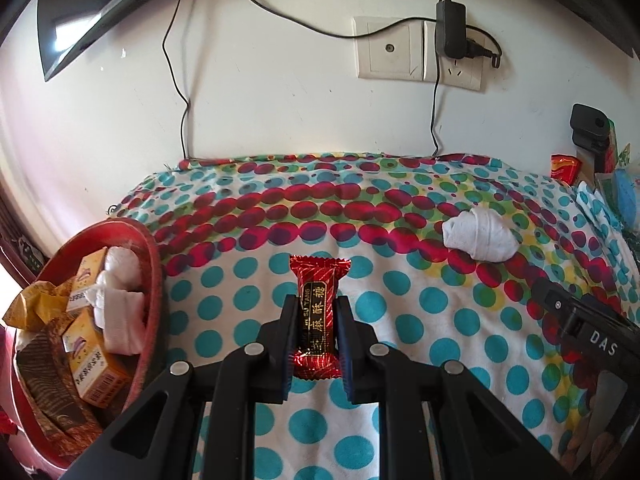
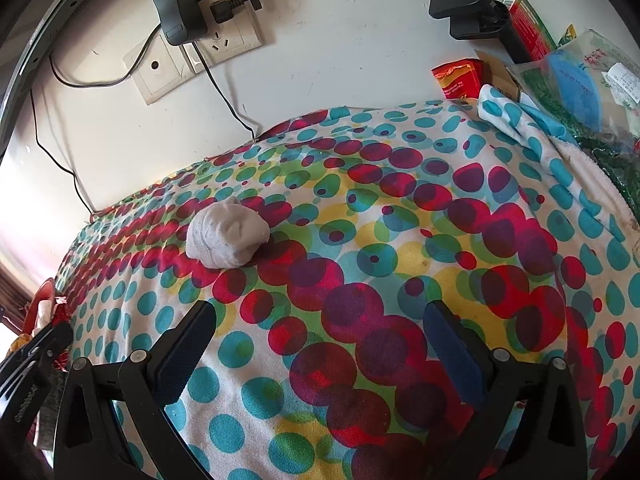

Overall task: Organize objects
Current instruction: 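Drop the candy bar into the tray with the left gripper while the right grasps the sock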

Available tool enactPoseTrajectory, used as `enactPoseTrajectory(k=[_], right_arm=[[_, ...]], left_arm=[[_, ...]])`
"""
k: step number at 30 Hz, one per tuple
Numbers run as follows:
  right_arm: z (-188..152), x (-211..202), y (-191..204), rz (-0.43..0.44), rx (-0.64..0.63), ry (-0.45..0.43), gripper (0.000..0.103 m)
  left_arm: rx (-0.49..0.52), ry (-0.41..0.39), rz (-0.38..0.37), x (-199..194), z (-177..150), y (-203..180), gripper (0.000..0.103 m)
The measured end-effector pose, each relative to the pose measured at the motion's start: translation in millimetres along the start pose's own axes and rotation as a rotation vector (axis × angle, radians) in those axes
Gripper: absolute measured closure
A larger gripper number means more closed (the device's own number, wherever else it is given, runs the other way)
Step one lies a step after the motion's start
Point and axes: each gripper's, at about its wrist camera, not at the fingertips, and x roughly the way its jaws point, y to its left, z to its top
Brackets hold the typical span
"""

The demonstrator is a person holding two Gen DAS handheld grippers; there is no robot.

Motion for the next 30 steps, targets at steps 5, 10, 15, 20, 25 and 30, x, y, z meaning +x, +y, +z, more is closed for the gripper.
enactPoseTrajectory(k=[5, 10, 15, 20, 25, 30], right_arm=[[0, 1, 0, -0.004, -0.004, 0.002, 0.000], [0, 2, 4, -0.012, -0.029, 0.013, 0.000], [0, 6, 17, -0.003, -0.103, 0.037, 0.000], [0, 10, 26, -0.023, -0.147, 0.063, 0.000], [0, 15, 43, -0.066, -0.240, 0.075, 0.000], [10, 27, 67, -0.124, -0.369, 0.065, 0.000]], left_arm=[[-0.008, -0.004, 0.010, -6, -2, 13, 0.085], [-0.026, -0.008, 0.017, -13, -5, 31, 0.085], [-0.051, -0.022, 0.016, -24, -7, 53, 0.085], [-0.115, -0.039, 0.022, -39, -2, 101, 0.085], [-0.176, -0.048, 0.067, -54, -3, 169, 0.085], [-0.212, -0.037, 0.137, -68, -14, 236, 0.085]])
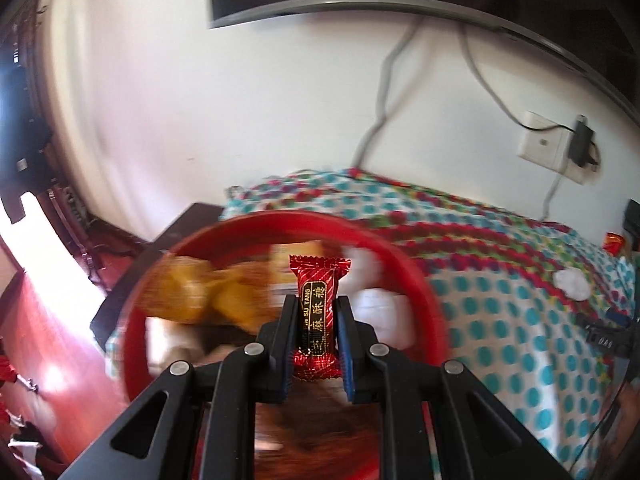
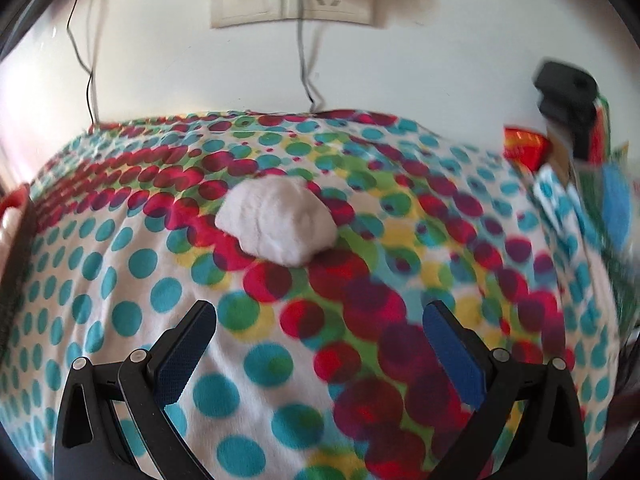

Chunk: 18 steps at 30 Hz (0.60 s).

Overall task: Organize objects
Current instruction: 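Drop the candy bar into the tray with the left gripper while the right grasps the sock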

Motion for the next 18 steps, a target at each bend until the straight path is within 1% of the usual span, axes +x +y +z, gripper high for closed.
enactPoseTrajectory(k=[2, 7, 11, 14, 16, 17, 18], right_arm=[[7, 4, 6, -0.014, -0.024, 0.001, 0.000], [18, 11, 16, -0.001, -0.053, -0.028, 0.000], [25, 20, 20, -0.001, -0.060, -0.015, 0.000], [29, 22, 20, 0.044, -0.045, -0.029, 0.000], [32, 24, 19, 0.076, -0.031, -0.030, 0.002], [34, 25, 19, 0.091, -0.023, -0.031, 0.005], [35, 27, 18, 0.100, -0.014, -0.031, 0.010]], left_arm=[[-0.004, -0.003, 0.026, -3, -2, 19, 0.085], [-0.005, 0.011, 0.086, -5, -9, 60, 0.085], [-0.021, 0.018, 0.098, -4, -12, 81, 0.085], [-0.014, 0.029, 0.120, 0, -12, 90, 0.085], [-0.014, 0.031, 0.120, 3, -11, 92, 0.085], [-0.012, 0.035, 0.120, 5, -9, 92, 0.085], [-0.013, 0.040, 0.119, 8, -7, 92, 0.085]])
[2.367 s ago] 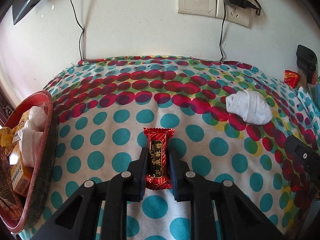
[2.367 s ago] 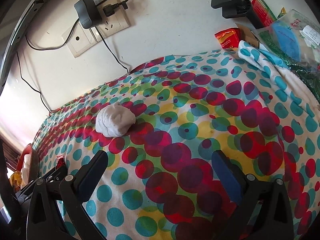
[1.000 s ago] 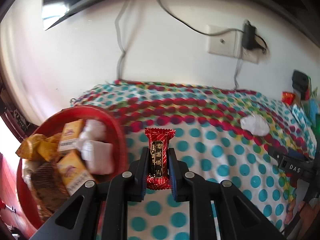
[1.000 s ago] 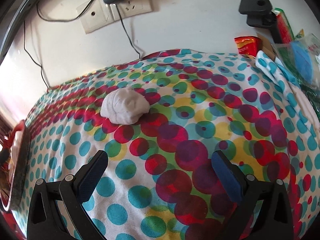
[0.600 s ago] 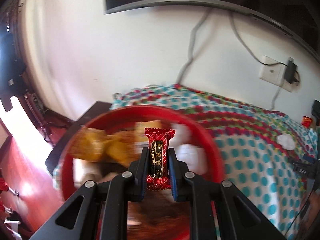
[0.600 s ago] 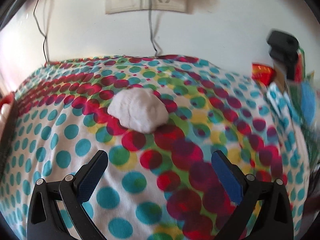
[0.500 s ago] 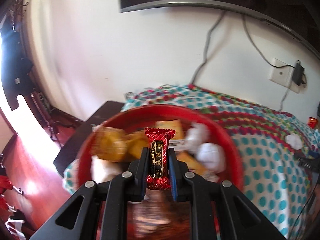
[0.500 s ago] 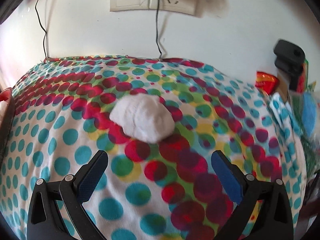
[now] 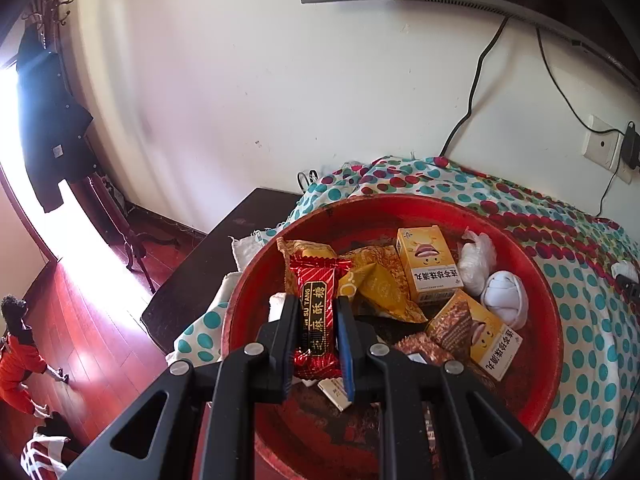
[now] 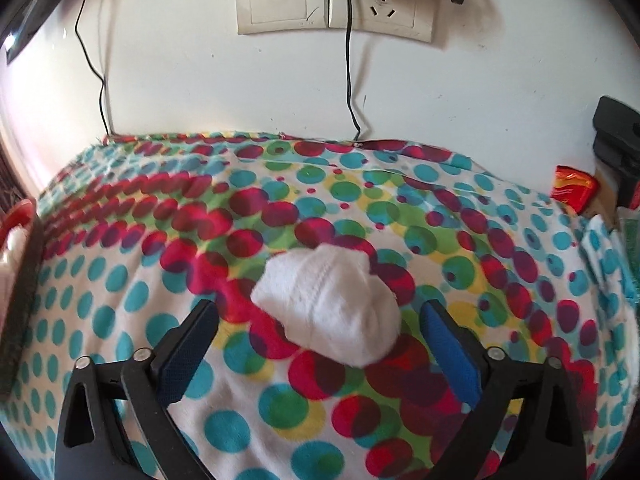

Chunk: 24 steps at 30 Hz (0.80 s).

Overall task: Organize objects
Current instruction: 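Drop the candy bar into the tray with the left gripper while the right grasps the sock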

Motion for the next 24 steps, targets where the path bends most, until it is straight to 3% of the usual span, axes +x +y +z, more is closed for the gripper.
enactPoseTrajectory(k=[3, 9, 18, 24], right_arm=[[2, 7, -1, 0.005, 0.006, 0.025, 0.027], [4, 12, 3, -0.001, -0.012, 0.041, 0.034], [3, 8, -1, 0.008, 0.007, 0.024, 0.046], [2, 7, -4, 0.018, 0.022, 0.019, 0.047]], left_arm=[[-0.014, 0.010, -0.022, 4, 8, -3, 0.085], [-0.004, 0.040, -0.026, 27, 31, -21, 0.085], [-0.043, 0.163, -0.008, 81, 60, -35, 0.085], [-0.056, 0.193, 0.017, 102, 68, -38, 0.085]])
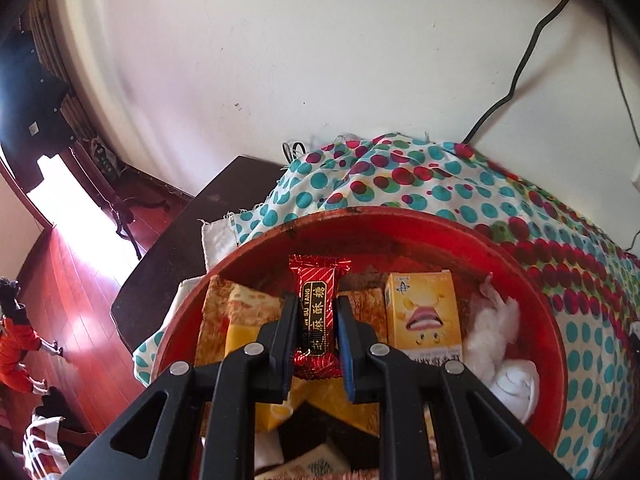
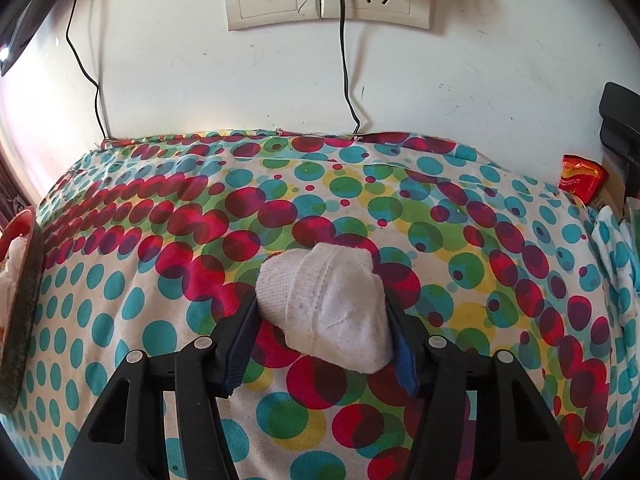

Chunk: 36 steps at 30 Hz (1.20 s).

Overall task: Organize objects
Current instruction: 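Drop the candy bar into the tray with the left gripper while the right grasps the sock, then carry the white sock into the red tray and release it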

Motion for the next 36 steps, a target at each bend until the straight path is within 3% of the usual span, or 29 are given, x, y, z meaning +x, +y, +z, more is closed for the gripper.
enactPoseTrajectory(k=[9, 11, 12, 17, 19, 24, 27, 29, 36], right_arm=[[-1, 1, -1, -0.005, 0.003, -0.003, 0.049], [-2, 1, -1, -0.004, 0.005, -0.004, 0.050], [-1, 1, 0, -0.005, 0.005, -0.004, 0.050], [-1, -2, -3, -0.001, 0.019, -0.018, 0.054], [-3, -9, -5, 0.008, 0.032, -0.054, 0.055], [-3, -21, -3, 0.007, 0.024, -0.117, 0.059], [-2, -22, 2, -0.022, 0.002, -0.119, 0.059], [-2, -23, 6, -0.034, -0.017, -0.123, 0.059], [-4, -22, 16, -0.094, -0.067, -0.117, 0.059]], left_arm=[[-0.021, 0.068, 0.010, 27, 5, -5, 0.079], [-0.031, 0.075, 0.004, 30, 4, -4, 0.057], [-0.031, 0.074, -0.003, 29, 4, -4, 0.053], [-0.039, -0.016, -0.040, 2, -3, -1, 0.048], [-0.043, -0.103, -0.068, -26, -12, 0, 0.048], [0.008, -0.312, -0.107, -102, -62, -5, 0.046], [0.036, -0.375, -0.125, -138, -100, -11, 0.042], [0.051, -0.383, -0.139, -153, -124, -17, 0.039], [0.056, -0.304, -0.142, -162, -203, -27, 0.038]])
